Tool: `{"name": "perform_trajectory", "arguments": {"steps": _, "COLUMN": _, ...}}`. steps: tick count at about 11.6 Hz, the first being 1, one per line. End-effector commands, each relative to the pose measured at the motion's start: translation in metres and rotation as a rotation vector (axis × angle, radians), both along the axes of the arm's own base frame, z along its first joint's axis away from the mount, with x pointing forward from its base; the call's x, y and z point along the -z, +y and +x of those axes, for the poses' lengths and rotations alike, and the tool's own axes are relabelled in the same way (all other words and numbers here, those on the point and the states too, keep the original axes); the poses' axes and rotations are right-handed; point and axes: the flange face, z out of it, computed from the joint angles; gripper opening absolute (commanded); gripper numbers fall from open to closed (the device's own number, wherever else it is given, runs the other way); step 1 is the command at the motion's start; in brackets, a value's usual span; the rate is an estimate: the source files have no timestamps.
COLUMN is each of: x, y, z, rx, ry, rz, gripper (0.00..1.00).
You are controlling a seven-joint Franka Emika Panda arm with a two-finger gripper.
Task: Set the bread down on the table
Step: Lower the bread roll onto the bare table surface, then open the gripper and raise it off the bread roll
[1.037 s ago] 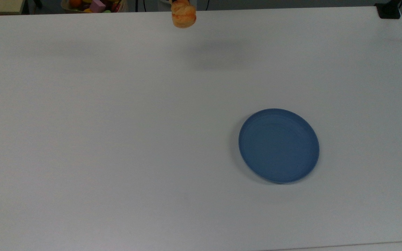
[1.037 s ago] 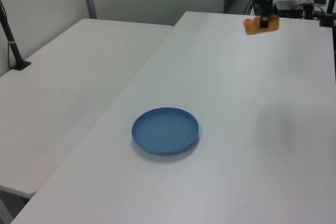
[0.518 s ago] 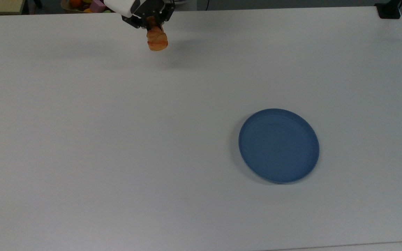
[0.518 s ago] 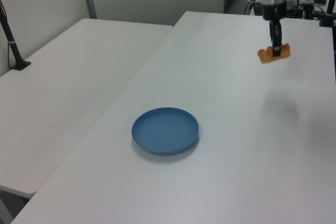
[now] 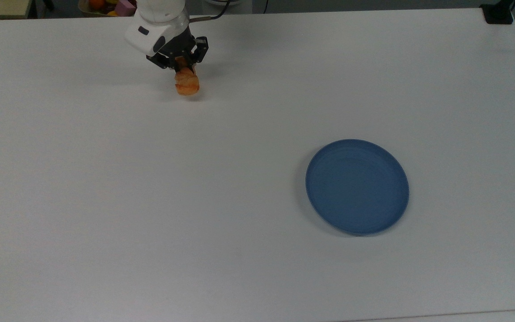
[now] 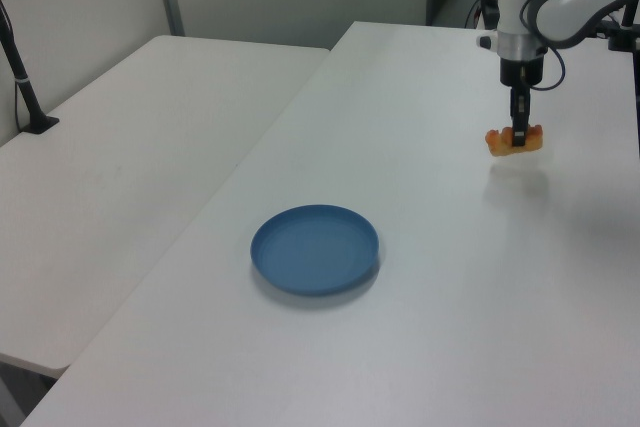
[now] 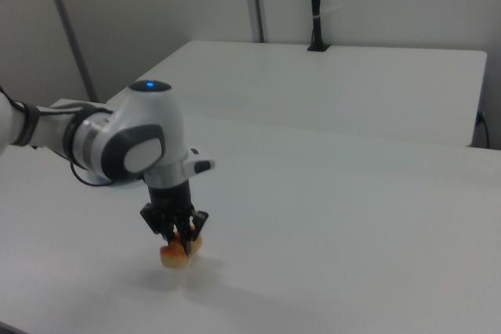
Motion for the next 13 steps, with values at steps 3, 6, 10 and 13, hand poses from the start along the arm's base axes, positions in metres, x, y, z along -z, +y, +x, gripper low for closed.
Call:
{"name": "perform_trajectory", "arguments": {"steps": 3, "x": 0.035, "y": -0.016, "z": -0.013, "rx": -0.004, "ry": -0.037, "rz": -0.011, "gripper": 0.33}}
{"name": "perform_trajectory", "arguments": {"steps": 6, "x": 0.028, "y": -0.024, "z": -0.015, "rx": 0.048, "ry": -0.019, "rz": -0.008, "gripper": 1.0}}
{"name": "perform_trajectory", "arguments": {"steps": 10, "x": -0.044, "y": -0.02, "z": 0.011, "rx": 0.085, "ry": 0.034, "rz": -0.005, "gripper": 1.0}}
{"name": "perform_trajectory", "arguments": {"steps": 13, "x": -0.134, "y": -0.015, "z": 0.037, "rx": 0.239, "ry": -0.024, "rz": -0.005, "gripper": 1.0}}
